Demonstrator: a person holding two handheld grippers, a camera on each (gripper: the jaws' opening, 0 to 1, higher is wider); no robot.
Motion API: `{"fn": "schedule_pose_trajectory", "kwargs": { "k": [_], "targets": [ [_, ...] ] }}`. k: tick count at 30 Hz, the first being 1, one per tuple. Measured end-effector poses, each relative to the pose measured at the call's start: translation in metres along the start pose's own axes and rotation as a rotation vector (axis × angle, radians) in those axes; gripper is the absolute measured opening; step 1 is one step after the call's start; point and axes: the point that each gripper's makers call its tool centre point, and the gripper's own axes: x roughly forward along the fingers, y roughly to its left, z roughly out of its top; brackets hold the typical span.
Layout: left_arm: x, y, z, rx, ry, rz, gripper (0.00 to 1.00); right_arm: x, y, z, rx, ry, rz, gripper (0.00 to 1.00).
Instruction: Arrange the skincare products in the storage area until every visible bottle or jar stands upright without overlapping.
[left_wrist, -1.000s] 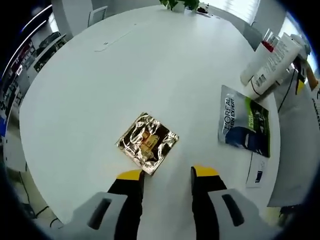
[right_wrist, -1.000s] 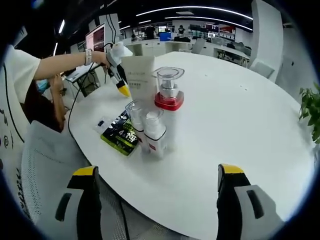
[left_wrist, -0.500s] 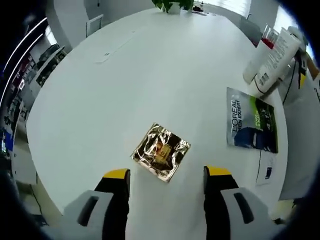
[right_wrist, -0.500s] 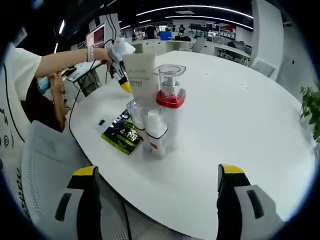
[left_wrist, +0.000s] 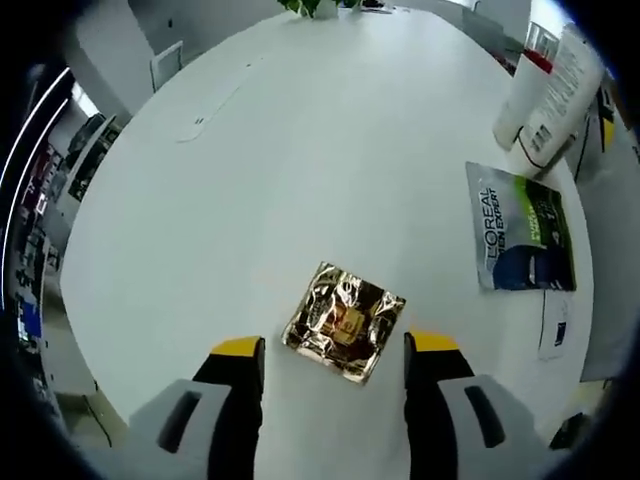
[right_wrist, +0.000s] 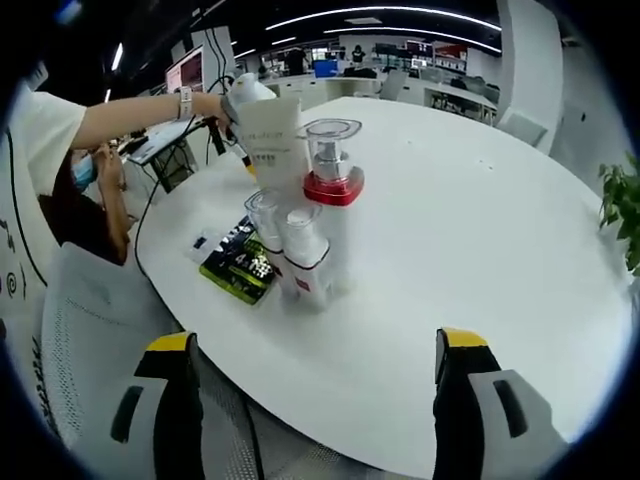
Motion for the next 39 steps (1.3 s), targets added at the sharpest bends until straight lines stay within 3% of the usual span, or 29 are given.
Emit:
{"fn": "schedule_pose_trajectory", "kwargs": {
  "k": [9, 26, 39],
  "targets": [
    [0.004, 0.004, 0.003, 0.021, 0.006, -0.012, 0.62, 0.002, 0.000, 0.001, -0.005, 0.002, 0.003, 0.98],
    [0.011, -0.002, 0.012, -0.013, 0.005, -0.097, 0.56, 0.004, -0.005, -0.001, 0.007, 0.009, 0.002, 0.98],
    [0.013, 0.002, 0.015, -0.046, 0.009, -0.096, 0.54, 0.005, -0.006, -0.003, 0.019, 0.012, -0.002, 0.97]
  ]
}}
